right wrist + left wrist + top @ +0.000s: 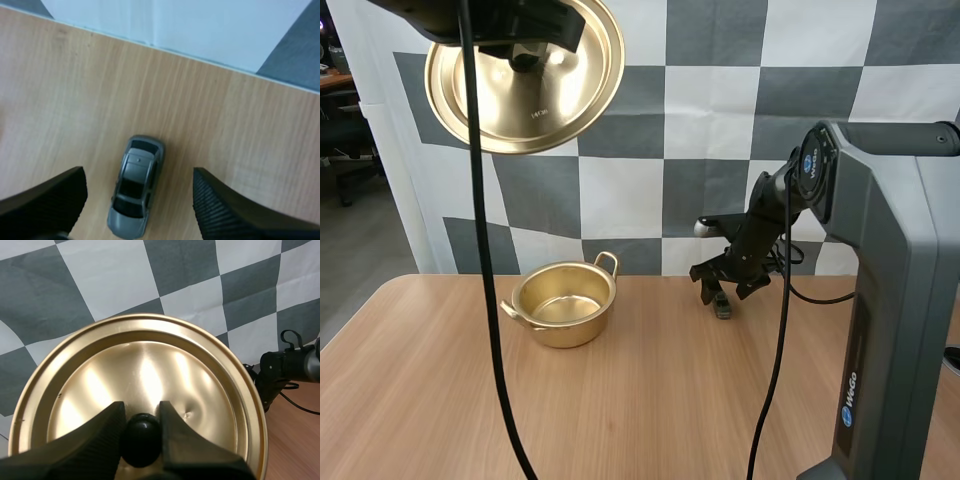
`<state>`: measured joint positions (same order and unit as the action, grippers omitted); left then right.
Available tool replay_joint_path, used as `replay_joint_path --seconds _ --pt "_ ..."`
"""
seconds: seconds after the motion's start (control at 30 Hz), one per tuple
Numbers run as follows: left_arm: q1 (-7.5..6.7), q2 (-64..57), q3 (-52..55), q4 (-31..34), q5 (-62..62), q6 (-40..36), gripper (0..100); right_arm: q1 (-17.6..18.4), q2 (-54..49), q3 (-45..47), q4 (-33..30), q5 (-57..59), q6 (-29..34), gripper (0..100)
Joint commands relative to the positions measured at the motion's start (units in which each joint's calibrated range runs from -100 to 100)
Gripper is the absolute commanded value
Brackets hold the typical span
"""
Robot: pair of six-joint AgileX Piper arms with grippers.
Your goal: Open the pot, put the car inside, and close it
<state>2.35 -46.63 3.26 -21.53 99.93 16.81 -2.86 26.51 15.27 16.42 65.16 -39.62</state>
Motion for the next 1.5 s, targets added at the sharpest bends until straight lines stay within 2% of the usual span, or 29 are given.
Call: replay_joint_path --seconds 0.0,0.47,0.5,0.6,1.07,1.37,1.47 --pt "0.0 -0.01 0.01 -0.03 0.07 0.03 0 0.0 0.84 -0.26 0.03 0.49 0.03 100" --pt "0.0 -0.01 0.01 -0.03 0.07 0.03 0 0.0 1.7 -0.26 2.15 -0.93 -2.36 100" --pt "0.0 -0.01 0.01 -0.03 0.07 0.03 0 0.0 1.7 -0.26 2.3 -1.3 -2.05 79" --pt "0.0 -0.01 0.01 -0.03 0.07 0.03 0 0.0 1.7 -0.26 2.3 -1.79 -0.69 0" --pt "0.0 -0.01 0.01 -0.03 0.07 0.03 0 0.0 0.81 -0.72 3.0 -0.15 -1.07 0" --pt "0.0 -0.73 0.19 1.68 0.07 -0.67 0 0.0 -6.32 -14.18 11.12 29.08 -6.88 0" --pt "0.0 -2.45 0.22 2.64 0.07 -1.07 0 0.0 -9.48 -18.1 13.28 34.84 -8.05 0"
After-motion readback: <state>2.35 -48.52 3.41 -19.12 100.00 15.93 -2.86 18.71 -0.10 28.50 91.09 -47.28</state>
